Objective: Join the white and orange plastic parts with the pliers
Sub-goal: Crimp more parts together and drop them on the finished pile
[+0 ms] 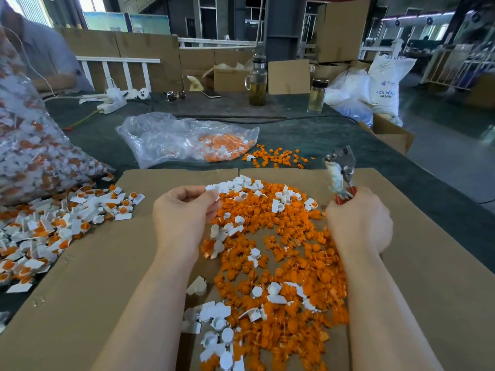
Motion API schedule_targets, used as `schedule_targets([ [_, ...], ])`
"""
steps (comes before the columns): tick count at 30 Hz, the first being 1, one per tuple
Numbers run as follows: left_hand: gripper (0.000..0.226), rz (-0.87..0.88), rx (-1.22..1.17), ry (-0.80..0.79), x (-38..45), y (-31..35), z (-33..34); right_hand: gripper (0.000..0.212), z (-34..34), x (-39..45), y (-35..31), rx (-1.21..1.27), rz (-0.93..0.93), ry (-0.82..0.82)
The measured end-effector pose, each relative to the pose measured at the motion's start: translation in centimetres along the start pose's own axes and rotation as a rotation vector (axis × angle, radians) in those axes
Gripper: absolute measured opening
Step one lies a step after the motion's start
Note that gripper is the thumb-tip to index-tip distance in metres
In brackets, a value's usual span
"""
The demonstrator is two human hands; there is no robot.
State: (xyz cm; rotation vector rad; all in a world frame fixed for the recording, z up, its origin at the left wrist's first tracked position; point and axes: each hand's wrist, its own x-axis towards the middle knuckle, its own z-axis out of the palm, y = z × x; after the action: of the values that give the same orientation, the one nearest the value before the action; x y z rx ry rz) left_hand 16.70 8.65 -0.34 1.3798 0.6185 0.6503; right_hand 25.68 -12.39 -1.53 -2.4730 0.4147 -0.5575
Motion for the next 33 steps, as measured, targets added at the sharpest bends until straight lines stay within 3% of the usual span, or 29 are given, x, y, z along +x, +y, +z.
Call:
schedule_targets([
  [2,0.012,-0.012,-0.026,0.006,0.0,0.1,-0.1,0.014,0.1,-0.5,-0.7,0.153,-0.103,-0.132],
  [5,0.011,-0.026,-0.066,0.039,0.2,0.3,-0.2,0.007,-0.2,-1.8,-1.8,0.354,-0.311,-0.523],
  [7,0.011,-0.035,-0.106,0.066,0.4,0.4,-0.5,0.012,-0.4,-2.7,-2.5,0.272,-0.519,-0.72],
  [9,0.012,-0.055,-0.173,0.089,0.6,0.5,-0.8,0.017,-0.1,-3.5,-3.2,0.162,-0.671,-0.786],
  [25,0.01,-0.069,-0.211,0.081,0.8,0.3,-0.8,0.01,2.2,-5.0,-4.0,-0.056,-0.825,-0.714],
  [33,0.012,-0.081,-0.14,0.016,0.3,0.3,-0.4,0.02,2.8,-4.6,-3.7,0.042,-0.7,-0.554],
])
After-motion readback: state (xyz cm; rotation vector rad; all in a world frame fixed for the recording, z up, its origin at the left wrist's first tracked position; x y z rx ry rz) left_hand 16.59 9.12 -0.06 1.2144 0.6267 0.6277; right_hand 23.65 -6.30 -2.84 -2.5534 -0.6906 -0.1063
